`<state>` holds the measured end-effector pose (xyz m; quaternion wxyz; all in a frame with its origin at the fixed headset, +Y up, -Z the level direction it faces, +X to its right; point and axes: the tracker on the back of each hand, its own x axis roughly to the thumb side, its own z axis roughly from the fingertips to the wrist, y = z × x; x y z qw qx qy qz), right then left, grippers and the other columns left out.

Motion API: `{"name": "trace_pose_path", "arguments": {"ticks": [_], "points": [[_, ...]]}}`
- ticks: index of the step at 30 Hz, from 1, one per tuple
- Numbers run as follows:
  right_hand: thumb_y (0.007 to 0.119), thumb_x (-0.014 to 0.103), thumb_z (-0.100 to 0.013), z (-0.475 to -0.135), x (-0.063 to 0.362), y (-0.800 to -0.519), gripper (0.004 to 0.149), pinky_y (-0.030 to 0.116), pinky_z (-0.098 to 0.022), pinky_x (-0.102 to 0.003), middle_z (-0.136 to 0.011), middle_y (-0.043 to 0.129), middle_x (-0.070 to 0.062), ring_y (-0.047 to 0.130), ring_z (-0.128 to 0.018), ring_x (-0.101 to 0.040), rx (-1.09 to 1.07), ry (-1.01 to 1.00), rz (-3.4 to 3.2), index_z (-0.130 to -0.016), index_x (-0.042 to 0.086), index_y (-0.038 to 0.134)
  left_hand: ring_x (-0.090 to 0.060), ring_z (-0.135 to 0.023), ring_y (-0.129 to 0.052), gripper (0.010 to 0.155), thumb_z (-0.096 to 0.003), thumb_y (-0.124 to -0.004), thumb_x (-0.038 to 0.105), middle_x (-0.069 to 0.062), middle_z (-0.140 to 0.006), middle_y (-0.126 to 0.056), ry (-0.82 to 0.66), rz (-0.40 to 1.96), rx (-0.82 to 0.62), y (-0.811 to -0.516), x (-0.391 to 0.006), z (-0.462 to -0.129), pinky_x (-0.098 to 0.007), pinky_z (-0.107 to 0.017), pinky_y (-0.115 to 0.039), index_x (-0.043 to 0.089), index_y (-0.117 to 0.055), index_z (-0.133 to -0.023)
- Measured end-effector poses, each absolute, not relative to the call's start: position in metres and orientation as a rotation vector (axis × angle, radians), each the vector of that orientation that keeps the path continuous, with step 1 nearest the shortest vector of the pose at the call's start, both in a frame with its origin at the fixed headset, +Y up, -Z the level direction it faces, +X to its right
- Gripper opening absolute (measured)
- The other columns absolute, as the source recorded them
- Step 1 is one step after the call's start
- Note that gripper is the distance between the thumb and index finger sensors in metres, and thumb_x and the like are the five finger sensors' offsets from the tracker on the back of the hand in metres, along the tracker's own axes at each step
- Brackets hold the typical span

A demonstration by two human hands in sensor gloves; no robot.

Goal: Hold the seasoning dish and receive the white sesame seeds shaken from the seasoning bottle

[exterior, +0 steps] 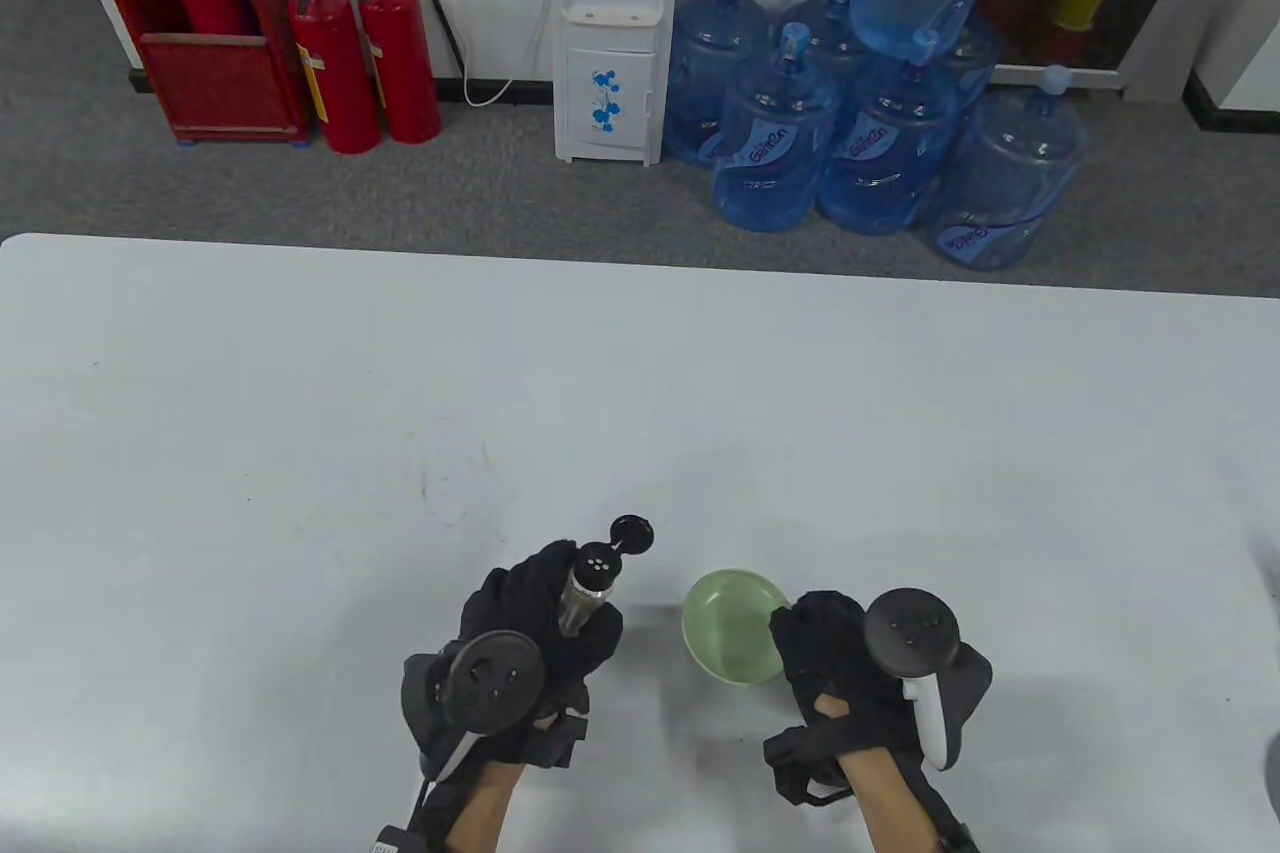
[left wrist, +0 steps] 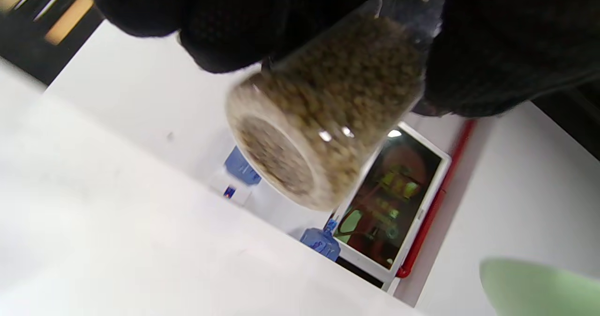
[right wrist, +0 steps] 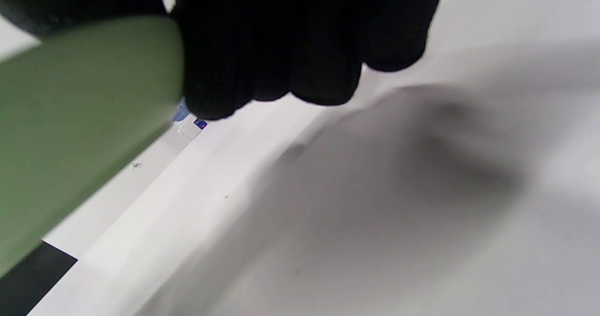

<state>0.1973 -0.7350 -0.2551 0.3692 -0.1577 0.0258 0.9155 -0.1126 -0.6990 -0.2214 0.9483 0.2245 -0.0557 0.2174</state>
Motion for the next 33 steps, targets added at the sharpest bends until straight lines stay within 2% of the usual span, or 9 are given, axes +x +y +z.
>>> {"name": "trace_pose_path", "arguments": {"ticks": [5,10,13,17,21,23,27,31,33], "points": [[0.086,0.054,-0.045,-0.253,0.190,-0.738,0.040,0.073,-0.066,-0.043,-0.094,0.080,0.004,0.087,-0.082,-0.021,-0.380,0.089,2.359,-0.067,0.020,0.093,-0.020,-0.060,-0.089,0.077,-0.0337,-0.101,0.055,0.003,-0.091,-0.084,-0.239,0.178,0.536,-0.700,-0.087,-0.209,-0.048,-0.058,-0.073,0.027,-0.071,-0.099],[0.086,0.054,-0.044,-0.251,0.181,-0.739,0.041,0.073,-0.066,-0.043,-0.094,0.080,0.004,0.087,-0.082,-0.021,-0.350,0.079,2.418,-0.066,0.020,0.093,-0.022,-0.081,-0.077,0.070,-0.0355,-0.105,0.048,0.012,-0.097,-0.073,-0.392,-0.219,0.704,-0.694,-0.054,-0.190,-0.049,-0.070,-0.063,0.038,-0.071,-0.096],[0.086,0.054,-0.044,-0.249,0.172,-0.738,0.041,0.073,-0.066,-0.043,-0.094,0.080,0.004,0.088,-0.082,-0.021,-0.313,0.087,2.437,-0.067,0.020,0.093,-0.021,-0.087,-0.075,0.069,-0.0350,-0.105,0.048,0.016,-0.098,-0.071,-0.447,-0.391,0.716,-0.701,-0.037,-0.187,-0.050,-0.073,-0.061,0.043,-0.071,-0.095],[0.086,0.054,-0.044,-0.246,0.167,-0.736,0.041,0.073,-0.066,-0.043,-0.094,0.080,0.004,0.088,-0.082,-0.021,-0.290,0.081,2.454,-0.066,0.020,0.094,-0.023,-0.094,-0.068,0.068,-0.0370,-0.106,0.044,0.015,-0.100,-0.065,-0.432,-0.318,0.824,-0.689,-0.035,-0.181,-0.052,-0.076,-0.056,0.046,-0.069,-0.094],[0.086,0.053,-0.044,-0.244,0.162,-0.738,0.041,0.073,-0.066,-0.043,-0.094,0.080,0.004,0.087,-0.082,-0.021,-0.267,0.105,2.464,-0.065,0.020,0.093,-0.022,-0.097,-0.069,0.068,-0.0358,-0.106,0.046,0.017,-0.100,-0.066,-0.491,-0.511,0.783,-0.701,-0.028,-0.182,-0.053,-0.078,-0.055,0.048,-0.070,-0.093],[0.086,0.053,-0.044,-0.244,0.159,-0.737,0.040,0.073,-0.066,-0.043,-0.094,0.080,0.004,0.087,-0.082,-0.021,-0.251,0.100,2.484,-0.065,0.020,0.094,-0.023,-0.100,-0.066,0.068,-0.0375,-0.106,0.045,0.016,-0.101,-0.064,-0.445,-0.349,0.870,-0.685,-0.035,-0.177,-0.055,-0.079,-0.052,0.047,-0.068,-0.093],[0.086,0.053,-0.044,-0.243,0.157,-0.738,0.041,0.073,-0.066,-0.043,-0.094,0.080,0.004,0.087,-0.082,-0.021,-0.240,0.109,2.498,-0.065,0.019,0.093,-0.022,-0.108,-0.066,0.068,-0.0358,-0.106,0.046,0.020,-0.105,-0.067,-0.488,-0.515,0.756,-0.704,-0.030,-0.184,-0.057,-0.081,-0.051,0.049,-0.068,-0.092],[0.086,0.053,-0.044,-0.242,0.158,-0.736,0.041,0.073,-0.066,-0.043,-0.094,0.080,0.004,0.087,-0.082,-0.021,-0.230,0.103,2.492,-0.065,0.019,0.093,-0.022,-0.108,-0.069,0.067,-0.0374,-0.107,0.041,0.020,-0.102,-0.074,-0.452,-0.309,0.811,-0.690,-0.036,-0.179,-0.059,-0.080,-0.052,0.049,-0.068,-0.092],[0.086,0.053,-0.044,-0.243,0.158,-0.738,0.041,0.073,-0.066,-0.043,-0.094,0.080,0.004,0.087,-0.082,-0.021,-0.239,0.107,2.495,-0.066,0.019,0.093,-0.019,-0.108,-0.072,0.067,-0.0359,-0.107,0.043,0.023,-0.102,-0.076,-0.485,-0.499,0.717,-0.707,-0.029,-0.183,-0.055,-0.078,-0.062,0.052,-0.070,-0.091]]}}
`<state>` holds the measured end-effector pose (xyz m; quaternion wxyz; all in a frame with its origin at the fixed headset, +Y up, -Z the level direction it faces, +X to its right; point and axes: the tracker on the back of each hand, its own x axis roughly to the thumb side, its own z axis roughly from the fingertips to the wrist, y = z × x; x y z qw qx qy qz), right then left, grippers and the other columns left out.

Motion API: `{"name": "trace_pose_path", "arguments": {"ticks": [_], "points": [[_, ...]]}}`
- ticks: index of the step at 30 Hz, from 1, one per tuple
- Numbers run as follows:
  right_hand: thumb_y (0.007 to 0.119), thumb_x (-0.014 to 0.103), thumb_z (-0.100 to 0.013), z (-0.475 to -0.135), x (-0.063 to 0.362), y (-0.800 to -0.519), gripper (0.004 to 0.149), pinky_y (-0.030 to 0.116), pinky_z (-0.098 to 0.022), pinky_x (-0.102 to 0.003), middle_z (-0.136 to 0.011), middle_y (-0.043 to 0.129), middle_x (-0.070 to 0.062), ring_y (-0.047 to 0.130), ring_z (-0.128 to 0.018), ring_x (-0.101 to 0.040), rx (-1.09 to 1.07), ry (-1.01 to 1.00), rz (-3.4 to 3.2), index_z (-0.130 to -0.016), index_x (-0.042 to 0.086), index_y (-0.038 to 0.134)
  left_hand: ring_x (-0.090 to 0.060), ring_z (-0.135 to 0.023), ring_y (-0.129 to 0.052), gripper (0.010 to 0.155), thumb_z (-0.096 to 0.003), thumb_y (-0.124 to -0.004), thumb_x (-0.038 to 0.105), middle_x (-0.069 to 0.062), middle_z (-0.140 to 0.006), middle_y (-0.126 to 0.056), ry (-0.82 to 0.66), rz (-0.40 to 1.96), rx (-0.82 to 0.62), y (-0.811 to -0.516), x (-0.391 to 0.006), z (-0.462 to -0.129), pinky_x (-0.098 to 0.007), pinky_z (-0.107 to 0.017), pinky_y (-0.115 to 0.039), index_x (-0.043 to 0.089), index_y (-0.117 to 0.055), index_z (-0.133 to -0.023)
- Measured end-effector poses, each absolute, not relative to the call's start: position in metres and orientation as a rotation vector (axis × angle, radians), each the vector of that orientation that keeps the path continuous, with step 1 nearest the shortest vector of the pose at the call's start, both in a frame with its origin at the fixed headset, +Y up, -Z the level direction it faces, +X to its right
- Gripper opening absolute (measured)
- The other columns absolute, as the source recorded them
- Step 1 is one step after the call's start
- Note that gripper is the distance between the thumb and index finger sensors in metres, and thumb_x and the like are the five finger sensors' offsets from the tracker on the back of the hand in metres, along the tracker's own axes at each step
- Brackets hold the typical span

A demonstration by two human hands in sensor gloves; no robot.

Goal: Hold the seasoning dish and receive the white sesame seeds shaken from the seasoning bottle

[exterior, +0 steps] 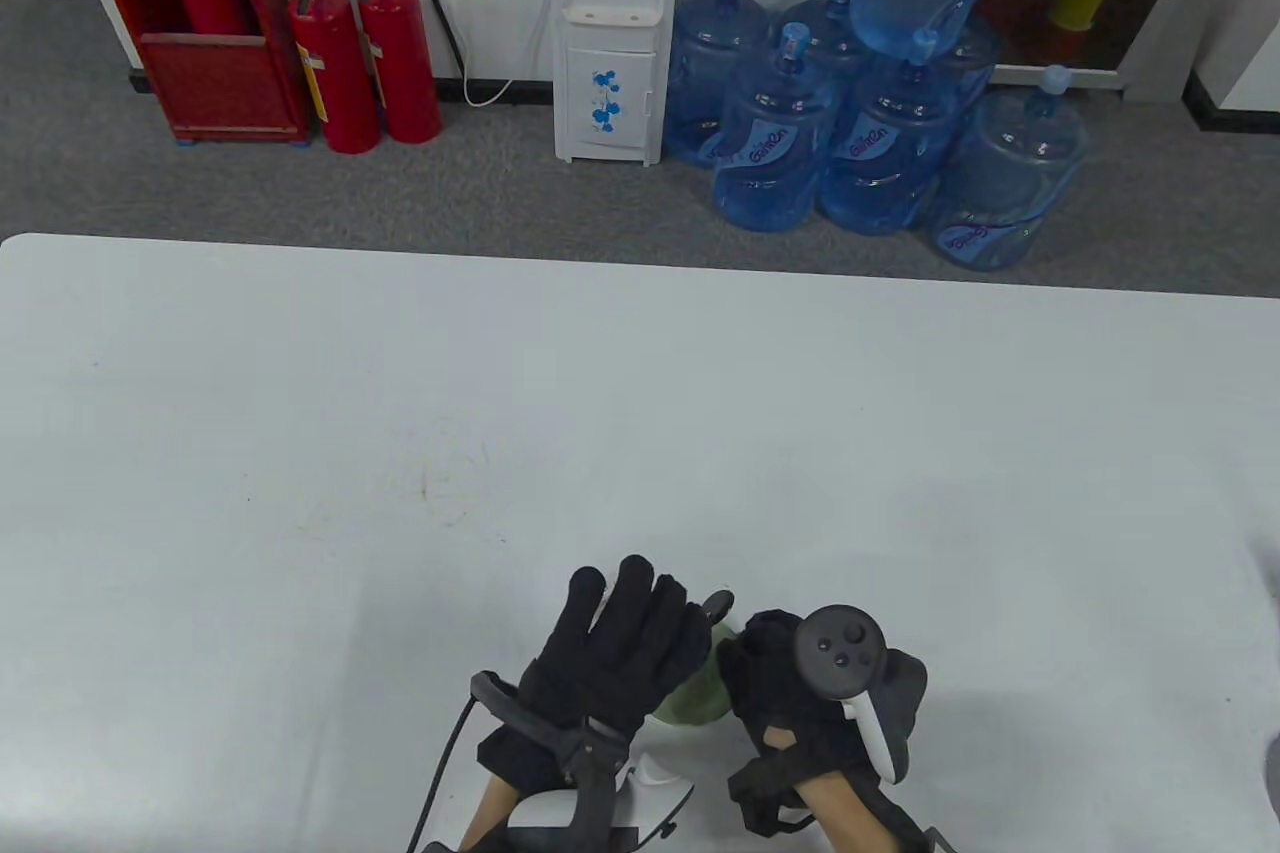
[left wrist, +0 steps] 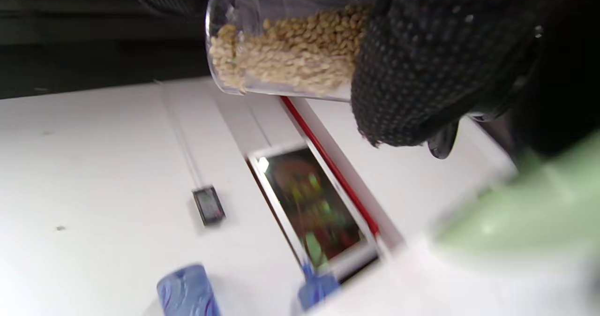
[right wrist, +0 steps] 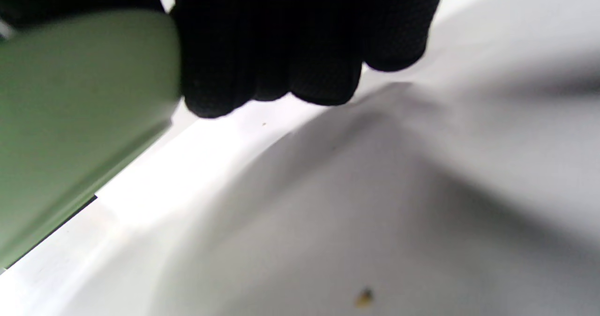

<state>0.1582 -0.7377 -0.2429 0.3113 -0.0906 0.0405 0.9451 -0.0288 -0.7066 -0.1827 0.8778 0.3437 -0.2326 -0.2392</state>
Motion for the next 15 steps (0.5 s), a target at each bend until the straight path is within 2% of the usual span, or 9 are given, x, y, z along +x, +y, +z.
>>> {"name": "trace_pose_path", "arguments": {"ticks": [2,4,5,7,8,10,11,13,15], "points": [[0.087,0.053,-0.044,-0.243,0.158,-0.739,0.041,0.073,-0.066,-0.044,-0.094,0.080,0.003,0.087,-0.082,-0.022,-0.241,0.120,2.493,-0.065,0.019,0.093,-0.017,-0.107,-0.073,0.067,-0.0358,-0.107,0.043,0.024,-0.101,-0.076,-0.475,-0.465,0.790,-0.696,-0.032,-0.180,-0.051,-0.076,-0.068,0.052,-0.069,-0.091],[0.087,0.053,-0.044,-0.242,0.160,-0.737,0.041,0.073,-0.066,-0.044,-0.094,0.080,0.004,0.087,-0.082,-0.022,-0.238,0.105,2.485,-0.065,0.019,0.093,-0.020,-0.107,-0.070,0.068,-0.0370,-0.107,0.039,0.021,-0.102,-0.074,-0.441,-0.260,0.861,-0.684,-0.036,-0.174,-0.049,-0.074,-0.070,0.050,-0.068,-0.091],[0.086,0.053,-0.044,-0.242,0.161,-0.736,0.040,0.073,-0.066,-0.044,-0.094,0.080,0.004,0.087,-0.082,-0.022,-0.238,0.097,2.488,-0.065,0.019,0.093,-0.020,-0.107,-0.069,0.068,-0.0370,-0.108,0.037,0.020,-0.102,-0.073,-0.455,-0.286,0.829,-0.688,-0.033,-0.176,-0.049,-0.074,-0.069,0.049,-0.069,-0.091],[0.086,0.053,-0.044,-0.243,0.160,-0.738,0.041,0.073,-0.066,-0.044,-0.094,0.080,0.004,0.087,-0.082,-0.022,-0.245,0.102,2.493,-0.065,0.019,0.093,-0.017,-0.105,-0.074,0.068,-0.0350,-0.108,0.040,0.023,-0.100,-0.076,-0.513,-0.528,0.772,-0.706,-0.025,-0.177,-0.045,-0.073,-0.074,0.051,-0.070,-0.090],[0.087,0.053,-0.044,-0.243,0.160,-0.739,0.041,0.073,-0.066,-0.044,-0.094,0.080,0.003,0.087,-0.082,-0.022,-0.246,0.115,2.489,-0.065,0.019,0.093,-0.016,-0.105,-0.075,0.068,-0.0345,-0.108,0.041,0.024,-0.100,-0.076,-0.513,-0.535,0.802,-0.701,-0.025,-0.177,-0.044,-0.073,-0.074,0.052,-0.070,-0.090],[0.086,0.053,-0.044,-0.242,0.159,-0.738,0.041,0.073,-0.066,-0.044,-0.094,0.080,0.004,0.087,-0.082,-0.022,-0.239,0.120,2.482,-0.065,0.019,0.093,-0.018,-0.105,-0.070,0.068,-0.0359,-0.108,0.037,0.022,-0.100,-0.074,-0.449,-0.349,0.886,-0.685,-0.032,-0.172,-0.045,-0.074,-0.071,0.051,-0.069,-0.090],[0.086,0.053,-0.044,-0.242,0.159,-0.737,0.040,0.073,-0.066,-0.044,-0.094,0.080,0.004,0.087,-0.082,-0.022,-0.233,0.105,2.487,-0.065,0.019,0.093,-0.019,-0.106,-0.068,0.068,-0.0362,-0.109,0.033,0.020,-0.100,-0.073,-0.449,-0.292,0.864,-0.687,-0.032,-0.174,-0.046,-0.075,-0.068,0.050,-0.070,-0.090],[0.086,0.053,-0.044,-0.242,0.158,-0.738,0.040,0.073,-0.066,-0.043,-0.094,0.080,0.004,0.087,-0.082,-0.021,-0.235,0.101,2.499,-0.065,0.019,0.093,-0.017,-0.105,-0.071,0.068,-0.0348,-0.109,0.036,0.023,-0.100,-0.075,-0.507,-0.520,0.767,-0.707,-0.025,-0.178,-0.044,-0.075,-0.071,0.051,-0.071,-0.089],[0.086,0.053,-0.044,-0.242,0.157,-0.740,0.041,0.073,-0.066,-0.044,-0.094,0.080,0.004,0.087,-0.082,-0.022,-0.234,0.127,2.487,-0.065,0.019,0.093,-0.016,-0.105,-0.072,0.068,-0.0344,-0.109,0.038,0.024,-0.099,-0.075,-0.500,-0.499,0.850,-0.695,-0.027,-0.173,-0.043,-0.075,-0.072,0.052,-0.070,-0.088]]}}
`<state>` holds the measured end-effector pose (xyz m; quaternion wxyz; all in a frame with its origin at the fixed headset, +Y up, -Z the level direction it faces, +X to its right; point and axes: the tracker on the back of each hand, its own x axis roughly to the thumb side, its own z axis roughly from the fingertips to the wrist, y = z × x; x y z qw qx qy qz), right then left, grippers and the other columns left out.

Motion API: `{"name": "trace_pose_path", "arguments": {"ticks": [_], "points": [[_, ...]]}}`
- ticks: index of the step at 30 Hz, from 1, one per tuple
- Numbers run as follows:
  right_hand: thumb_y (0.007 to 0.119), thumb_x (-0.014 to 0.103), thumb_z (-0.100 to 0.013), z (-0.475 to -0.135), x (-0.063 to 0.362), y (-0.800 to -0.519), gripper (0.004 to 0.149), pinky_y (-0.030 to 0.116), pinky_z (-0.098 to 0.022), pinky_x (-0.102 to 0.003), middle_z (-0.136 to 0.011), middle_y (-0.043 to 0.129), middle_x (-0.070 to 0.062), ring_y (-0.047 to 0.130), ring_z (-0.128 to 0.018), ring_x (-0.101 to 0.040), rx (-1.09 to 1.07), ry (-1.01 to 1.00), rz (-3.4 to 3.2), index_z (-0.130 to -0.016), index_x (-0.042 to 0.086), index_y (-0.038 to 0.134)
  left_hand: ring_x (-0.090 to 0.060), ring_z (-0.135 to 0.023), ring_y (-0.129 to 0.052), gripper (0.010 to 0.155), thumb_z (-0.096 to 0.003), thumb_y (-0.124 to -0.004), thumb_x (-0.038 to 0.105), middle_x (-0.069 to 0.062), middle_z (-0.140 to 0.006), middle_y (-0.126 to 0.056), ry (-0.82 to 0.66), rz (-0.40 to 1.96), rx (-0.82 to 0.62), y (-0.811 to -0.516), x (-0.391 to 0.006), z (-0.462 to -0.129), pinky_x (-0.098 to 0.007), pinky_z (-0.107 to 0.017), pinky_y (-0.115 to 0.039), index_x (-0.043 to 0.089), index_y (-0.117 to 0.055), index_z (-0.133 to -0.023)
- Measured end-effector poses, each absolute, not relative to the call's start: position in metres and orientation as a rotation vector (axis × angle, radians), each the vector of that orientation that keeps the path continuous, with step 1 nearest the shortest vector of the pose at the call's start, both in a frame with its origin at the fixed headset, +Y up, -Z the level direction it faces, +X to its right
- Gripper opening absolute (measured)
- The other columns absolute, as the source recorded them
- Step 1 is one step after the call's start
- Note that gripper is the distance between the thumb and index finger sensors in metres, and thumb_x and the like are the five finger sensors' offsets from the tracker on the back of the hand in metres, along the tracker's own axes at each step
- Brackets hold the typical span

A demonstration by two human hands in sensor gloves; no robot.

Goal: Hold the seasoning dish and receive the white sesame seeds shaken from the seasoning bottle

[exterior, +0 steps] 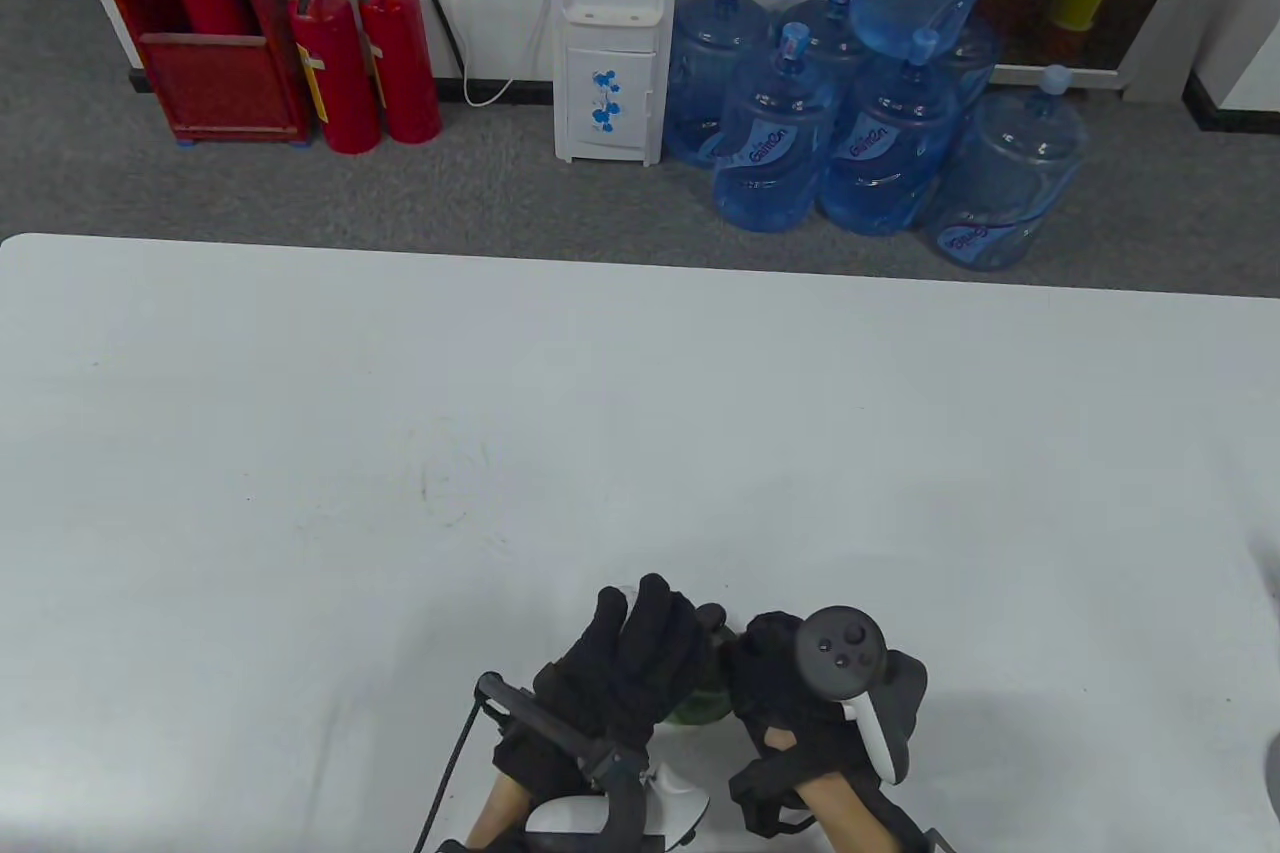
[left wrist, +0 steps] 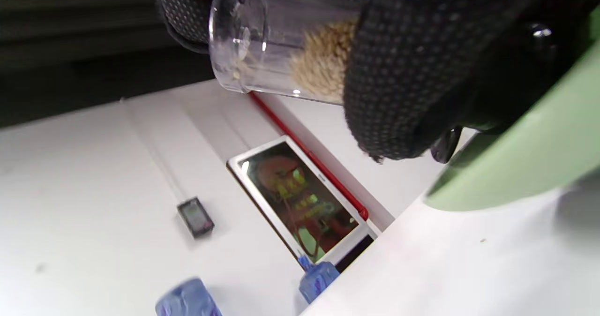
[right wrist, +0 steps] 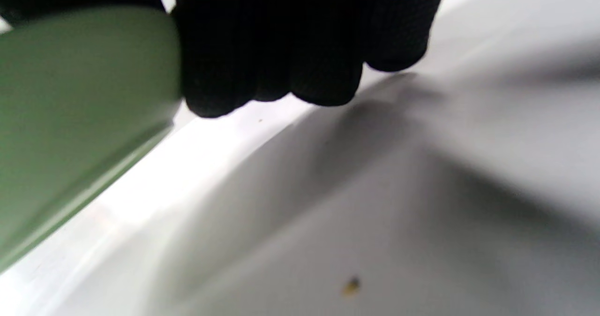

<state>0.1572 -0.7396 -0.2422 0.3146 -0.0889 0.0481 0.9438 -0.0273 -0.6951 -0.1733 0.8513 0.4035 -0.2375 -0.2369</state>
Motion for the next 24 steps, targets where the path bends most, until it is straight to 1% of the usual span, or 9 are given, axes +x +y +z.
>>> {"name": "trace_pose_path", "arguments": {"ticks": [2,4,6,9,12,15,18,22,24], "points": [[0.086,0.053,-0.044,-0.242,0.156,-0.737,0.041,0.073,-0.066,-0.043,-0.094,0.080,0.004,0.087,-0.082,-0.021,-0.222,0.119,2.481,-0.065,0.019,0.093,-0.019,-0.105,-0.068,0.068,-0.0357,-0.109,0.033,0.021,-0.100,-0.073,-0.457,-0.288,0.903,-0.683,-0.032,-0.169,-0.045,-0.075,-0.067,0.050,-0.070,-0.089],[0.086,0.054,-0.044,-0.242,0.156,-0.738,0.040,0.073,-0.066,-0.043,-0.094,0.080,0.004,0.087,-0.082,-0.021,-0.221,0.098,2.502,-0.065,0.020,0.093,-0.018,-0.105,-0.070,0.068,-0.0347,-0.110,0.034,0.022,-0.099,-0.074,-0.517,-0.494,0.796,-0.704,-0.021,-0.174,-0.044,-0.076,-0.069,0.051,-0.071,-0.088],[0.086,0.053,-0.044,-0.242,0.156,-0.740,0.041,0.073,-0.066,-0.043,-0.094,0.080,0.004,0.087,-0.082,-0.021,-0.225,0.122,2.494,-0.065,0.019,0.093,-0.015,-0.104,-0.072,0.068,-0.0337,-0.110,0.038,0.025,-0.099,-0.075,-0.527,-0.556,0.870,-0.697,-0.022,-0.170,-0.041,-0.075,-0.072,0.053,-0.071,-0.088],[0.086,0.054,-0.044,-0.241,0.157,-0.736,0.041,0.073,-0.066,-0.043,-0.094,0.080,0.004,0.087,-0.082,-0.021,-0.220,0.094,2.484,-0.065,0.019,0.093,-0.020,-0.105,-0.066,0.069,-0.0356,-0.110,0.031,0.020,-0.099,-0.072,-0.471,-0.293,0.903,-0.685,-0.028,-0.168,-0.045,-0.076,-0.065,0.049,-0.070,-0.088],[0.086,0.053,-0.044,-0.242,0.157,-0.739,0.040,0.073,-0.066,-0.043,-0.094,0.080,0.004,0.088,-0.082,-0.021,-0.233,0.097,2.492,-0.065,0.019,0.093,-0.015,-0.104,-0.072,0.068,-0.0334,-0.110,0.037,0.025,-0.098,-0.075,-0.544,-0.605,0.852,-0.702,-0.020,-0.171,-0.042,-0.075,-0.071,0.053,-0.071,-0.087],[0.086,0.053,-0.044,-0.240,0.157,-0.736,0.041,0.073,-0.066,-0.043,-0.094,0.080,0.004,0.087,-0.082,-0.021,-0.222,0.085,2.483,-0.065,0.019,0.093,-0.020,-0.105,-0.065,0.069,-0.0359,-0.110,0.031,0.020,-0.099,-0.071,-0.453,-0.237,0.930,-0.680,-0.031,-0.166,-0.045,-0.076,-0.064,0.049,-0.070,-0.088],[0.086,0.053,-0.044,-0.241,0.157,-0.738,0.040,0.074,-0.066,-0.043,-0.094,0.080,0.005,0.088,-0.082,-0.021,-0.229,0.079,2.507,-0.065,0.020,0.093,-0.015,-0.104,-0.071,0.068,-0.0335,-0.110,0.036,0.025,-0.098,-0.075,-0.538,-0.625,0.837,-0.706,-0.020,-0.172,-0.042,-0.076,-0.070,0.053,-0.071,-0.087],[0.086,0.053,-0.044,-0.240,0.157,-0.734,0.041,0.073,-0.066,-0.043,-0.094,0.080,0.005,0.087,-0.082,-0.021,-0.220,0.068,2.488,-0.065,0.019,0.093,-0.021,-0.105,-0.064,0.069,-0.0362,-0.110,0.029,0.019,-0.099,-0.071,-0.436,-0.234,0.922,-0.679,-0.033,-0.168,-0.045,-0.077,-0.063,0.048,-0.070,-0.088],[0.086,0.053,-0.044,-0.242,0.157,-0.737,0.041,0.073,-0.066,-0.043,-0.094,0.080,0.005,0.087,-0.082,-0.021,-0.230,0.062,2.508,-0.065,0.019,0.093,-0.017,-0.105,-0.070,0.068,-0.0339,-0.111,0.034,0.023,-0.099,-0.074,-0.500,-0.584,0.797,-0.708,-0.022,-0.173,-0.043,-0.077,-0.068,0.051,-0.072,-0.087]]}}
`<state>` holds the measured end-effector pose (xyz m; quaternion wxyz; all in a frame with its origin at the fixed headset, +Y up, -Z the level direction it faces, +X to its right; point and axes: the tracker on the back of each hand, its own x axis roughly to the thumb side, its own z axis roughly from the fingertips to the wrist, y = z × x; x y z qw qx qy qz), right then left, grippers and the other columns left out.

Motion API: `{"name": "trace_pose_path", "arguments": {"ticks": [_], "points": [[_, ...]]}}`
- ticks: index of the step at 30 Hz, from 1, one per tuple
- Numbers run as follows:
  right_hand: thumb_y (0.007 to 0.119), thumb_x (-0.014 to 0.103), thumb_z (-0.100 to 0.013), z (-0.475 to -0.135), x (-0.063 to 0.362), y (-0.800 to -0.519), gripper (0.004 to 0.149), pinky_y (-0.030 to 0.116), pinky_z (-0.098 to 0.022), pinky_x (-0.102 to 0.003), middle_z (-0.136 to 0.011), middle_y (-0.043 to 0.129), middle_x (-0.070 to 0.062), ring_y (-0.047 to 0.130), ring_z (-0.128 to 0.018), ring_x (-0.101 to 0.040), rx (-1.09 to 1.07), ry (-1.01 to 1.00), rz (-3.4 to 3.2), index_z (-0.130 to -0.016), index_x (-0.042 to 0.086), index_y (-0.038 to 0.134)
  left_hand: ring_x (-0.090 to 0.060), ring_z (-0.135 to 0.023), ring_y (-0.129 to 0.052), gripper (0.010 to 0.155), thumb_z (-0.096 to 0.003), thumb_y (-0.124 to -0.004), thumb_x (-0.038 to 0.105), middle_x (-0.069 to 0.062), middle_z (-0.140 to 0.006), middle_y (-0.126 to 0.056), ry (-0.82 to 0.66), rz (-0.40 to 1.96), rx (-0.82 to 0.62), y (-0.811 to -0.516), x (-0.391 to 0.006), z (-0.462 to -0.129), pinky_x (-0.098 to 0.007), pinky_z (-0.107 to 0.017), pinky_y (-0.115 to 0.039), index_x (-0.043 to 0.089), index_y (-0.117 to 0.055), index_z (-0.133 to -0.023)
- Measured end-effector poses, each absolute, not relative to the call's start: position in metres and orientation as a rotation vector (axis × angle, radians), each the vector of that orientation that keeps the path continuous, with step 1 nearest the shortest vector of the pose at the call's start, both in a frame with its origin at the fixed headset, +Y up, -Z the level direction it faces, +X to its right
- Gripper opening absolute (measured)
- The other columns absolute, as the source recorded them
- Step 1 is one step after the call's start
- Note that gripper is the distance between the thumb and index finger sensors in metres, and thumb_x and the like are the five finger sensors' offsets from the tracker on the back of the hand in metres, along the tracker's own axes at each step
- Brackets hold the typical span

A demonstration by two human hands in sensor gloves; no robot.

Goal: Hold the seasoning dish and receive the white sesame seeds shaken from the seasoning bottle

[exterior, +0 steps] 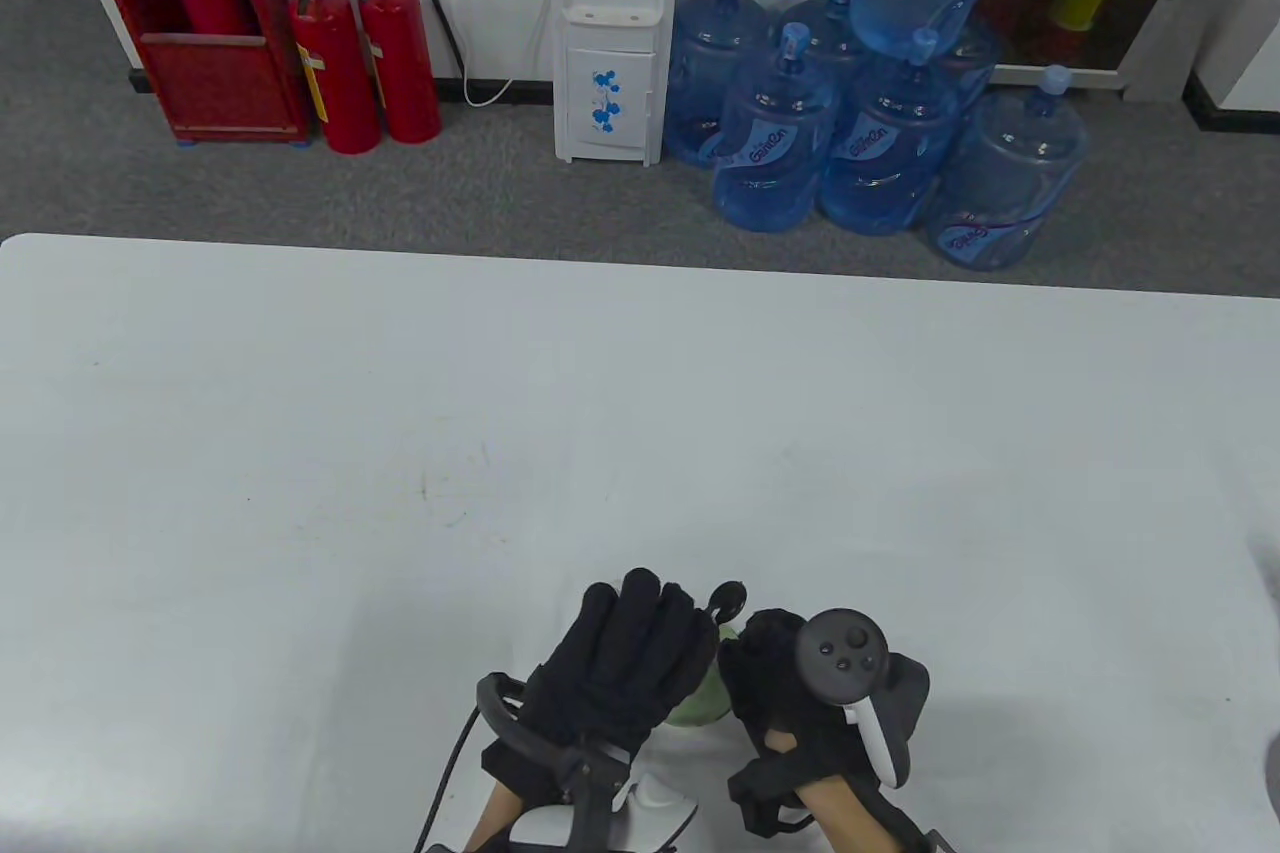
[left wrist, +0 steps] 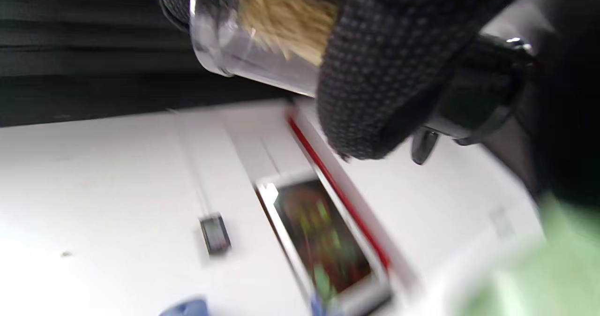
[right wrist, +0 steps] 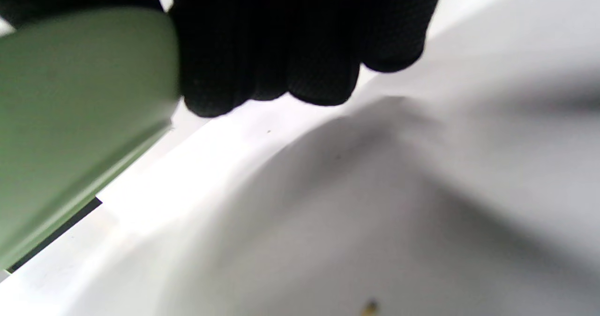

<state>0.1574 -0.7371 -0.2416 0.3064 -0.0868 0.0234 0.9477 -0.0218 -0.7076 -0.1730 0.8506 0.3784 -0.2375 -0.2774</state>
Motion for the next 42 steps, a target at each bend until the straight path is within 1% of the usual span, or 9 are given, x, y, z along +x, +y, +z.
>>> {"name": "trace_pose_path", "arguments": {"ticks": [4,14,17,20,24,27,30,33,42], "points": [[0.086,0.053,-0.044,-0.241,0.157,-0.735,0.041,0.073,-0.066,-0.043,-0.094,0.080,0.004,0.087,-0.082,-0.021,-0.221,0.074,2.485,-0.065,0.019,0.093,-0.020,-0.105,-0.066,0.069,-0.0357,-0.110,0.031,0.021,-0.099,-0.071,-0.392,-0.221,0.956,-0.674,-0.036,-0.167,-0.044,-0.077,-0.065,0.049,-0.070,-0.088],[0.086,0.053,-0.044,-0.240,0.156,-0.738,0.041,0.073,-0.066,-0.043,-0.094,0.080,0.004,0.088,-0.082,-0.021,-0.223,0.074,2.509,-0.065,0.019,0.093,-0.014,-0.104,-0.073,0.068,-0.0327,-0.110,0.038,0.026,-0.098,-0.075,-0.507,-0.649,0.855,-0.713,-0.016,-0.172,-0.040,-0.076,-0.071,0.054,-0.071,-0.087],[0.086,0.053,-0.044,-0.239,0.156,-0.735,0.041,0.073,-0.066,-0.043,-0.094,0.080,0.004,0.087,-0.082,-0.021,-0.214,0.088,2.476,-0.065,0.019,0.093,-0.020,-0.105,-0.065,0.069,-0.0361,-0.110,0.030,0.020,-0.099,-0.071,-0.420,-0.215,0.939,-0.688,-0.027,-0.166,-0.044,-0.077,-0.064,0.048,-0.070,-0.089],[0.086,0.054,-0.044,-0.240,0.156,-0.738,0.041,0.073,-0.066,-0.043,-0.094,0.080,0.004,0.088,-0.082,-0.021,-0.221,0.085,2.502,-0.065,0.019,0.093,-0.015,-0.105,-0.072,0.068,-0.0332,-0.111,0.037,0.026,-0.098,-0.075,-0.505,-0.654,0.838,-0.719,-0.013,-0.172,-0.040,-0.077,-0.070,0.053,-0.071,-0.087],[0.086,0.054,-0.044,-0.240,0.155,-0.735,0.041,0.073,-0.066,-0.043,-0.094,0.080,0.005,0.087,-0.082,-0.021,-0.208,0.092,2.479,-0.065,0.019,0.093,-0.020,-0.105,-0.065,0.069,-0.0360,-0.111,0.029,0.020,-0.099,-0.071,-0.425,-0.209,0.903,-0.691,-0.027,-0.169,-0.045,-0.078,-0.063,0.048,-0.071,-0.088],[0.086,0.054,-0.044,-0.241,0.154,-0.740,0.041,0.074,-0.066,-0.043,-0.094,0.080,0.004,0.087,-0.082,-0.021,-0.218,0.103,2.500,-0.065,0.019,0.093,-0.013,-0.104,-0.074,0.068,-0.0323,-0.110,0.040,0.027,-0.097,-0.076,-0.504,-0.627,0.864,-0.712,-0.018,-0.172,-0.039,-0.076,-0.072,0.054,-0.071,-0.087],[0.086,0.054,-0.044,-0.240,0.154,-0.736,0.041,0.073,-0.066,-0.043,-0.094,0.080,0.005,0.087,-0.082,-0.021,-0.206,0.100,2.480,-0.065,0.019,0.092,-0.019,-0.105,-0.065,0.069,-0.0359,-0.111,0.030,0.021,-0.099,-0.071,-0.437,-0.198,0.905,-0.691,-0.028,-0.167,-0.044,-0.078,-0.064,0.048,-0.070,-0.089],[0.086,0.054,-0.044,-0.240,0.154,-0.739,0.041,0.073,-0.066,-0.043,-0.094,0.080,0.004,0.088,-0.082,-0.021,-0.216,0.095,2.502,-0.065,0.019,0.093,-0.014,-0.104,-0.073,0.068,-0.0331,-0.111,0.038,0.026,-0.097,-0.075,-0.535,-0.573,0.917,-0.708,-0.019,-0.166,-0.039,-0.077,-0.071,0.053,-0.071,-0.087],[0.086,0.053,-0.044,-0.240,0.155,-0.738,0.041,0.073,-0.066,-0.043,-0.094,0.080,0.004,0.087,-0.082,-0.021,-0.213,0.111,2.471,-0.065,0.019,0.093,-0.017,-0.104,-0.069,0.068,-0.0348,-0.111,0.035,0.023,-0.098,-0.073,-0.426,-0.261,0.984,-0.687,-0.029,-0.159,-0.041,-0.077,-0.068,0.050,-0.071,-0.088]]}}
